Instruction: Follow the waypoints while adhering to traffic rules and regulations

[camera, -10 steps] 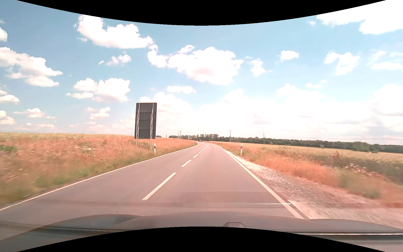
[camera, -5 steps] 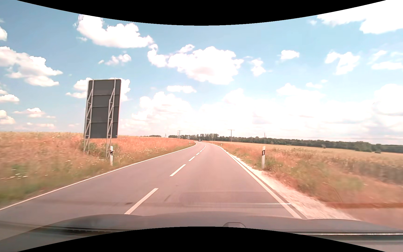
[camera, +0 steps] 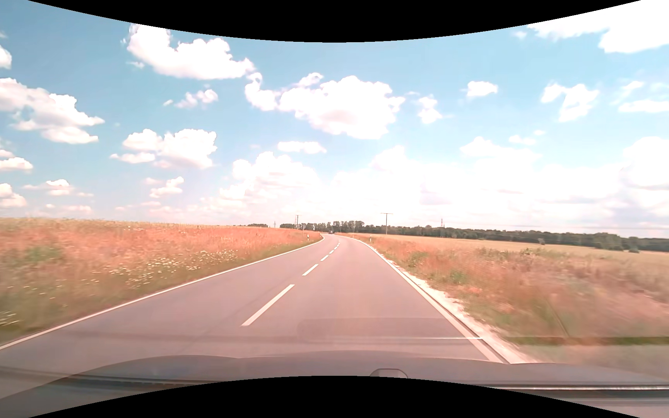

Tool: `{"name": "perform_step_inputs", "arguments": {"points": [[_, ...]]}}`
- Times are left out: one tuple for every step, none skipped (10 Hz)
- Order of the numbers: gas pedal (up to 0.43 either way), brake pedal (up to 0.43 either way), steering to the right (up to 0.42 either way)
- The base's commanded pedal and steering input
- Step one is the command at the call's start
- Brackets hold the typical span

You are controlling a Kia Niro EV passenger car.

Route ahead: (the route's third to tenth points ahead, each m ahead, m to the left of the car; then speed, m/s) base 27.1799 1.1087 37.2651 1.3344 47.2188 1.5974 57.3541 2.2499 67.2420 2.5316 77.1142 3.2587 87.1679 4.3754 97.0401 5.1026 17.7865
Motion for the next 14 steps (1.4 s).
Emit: {"name": "perform_step_inputs", "arguments": {"points": [[0.067, 0.000, -0.004], [0.067, 0.000, -0.004], [0.067, 0.000, -0.004], [0.067, 0.000, -0.004], [0.067, 0.000, -0.005], [0.067, 0.000, -0.004], [0.067, 0.000, -0.004], [0.067, 0.000, -0.005], [0.067, 0.000, -0.005], [0.067, 0.000, -0.006], [0.067, 0.000, -0.006], [0.067, 0.000, -0.006], [0.067, 0.000, -0.006], [0.067, 0.000, -0.007]]}}
